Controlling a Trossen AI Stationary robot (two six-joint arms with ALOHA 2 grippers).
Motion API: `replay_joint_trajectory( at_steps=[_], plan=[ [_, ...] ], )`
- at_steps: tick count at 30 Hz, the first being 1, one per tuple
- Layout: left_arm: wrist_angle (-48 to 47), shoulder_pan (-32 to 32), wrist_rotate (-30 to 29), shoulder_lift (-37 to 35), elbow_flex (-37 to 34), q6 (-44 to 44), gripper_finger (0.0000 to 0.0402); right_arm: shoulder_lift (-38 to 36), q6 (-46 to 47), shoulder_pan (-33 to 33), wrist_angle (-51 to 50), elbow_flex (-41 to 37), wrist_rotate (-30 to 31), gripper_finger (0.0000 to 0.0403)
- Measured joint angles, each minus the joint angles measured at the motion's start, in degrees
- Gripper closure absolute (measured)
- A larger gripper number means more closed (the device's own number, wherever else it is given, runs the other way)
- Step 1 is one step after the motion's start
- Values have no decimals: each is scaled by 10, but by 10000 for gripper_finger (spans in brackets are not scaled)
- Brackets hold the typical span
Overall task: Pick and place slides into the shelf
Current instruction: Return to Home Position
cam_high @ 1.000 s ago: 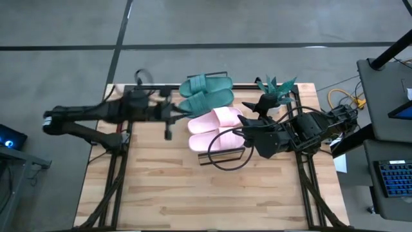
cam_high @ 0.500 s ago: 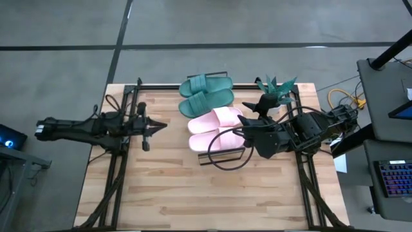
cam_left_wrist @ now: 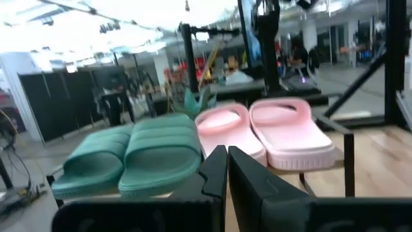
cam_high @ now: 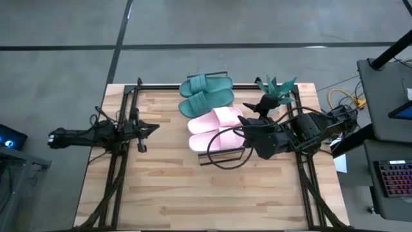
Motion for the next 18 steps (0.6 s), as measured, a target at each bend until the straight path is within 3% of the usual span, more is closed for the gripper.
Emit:
replay_joint_trajectory(
  at_steps=[3,7,15,18],
  plan=[
    [-9,0,0,-40,-22,-1,402,0,71,3,-3,-1,-12,183],
    [-19,0,-16,-36,-49,-2,402,-1,121,25,-10,-31,-39,183],
    [-8,0,-18,-25,-59,-14,402,-12,234,93,-6,-185,-40,184],
    [-9,0,-18,-26,-59,-15,402,-33,254,134,29,-255,-66,191]
  ],
)
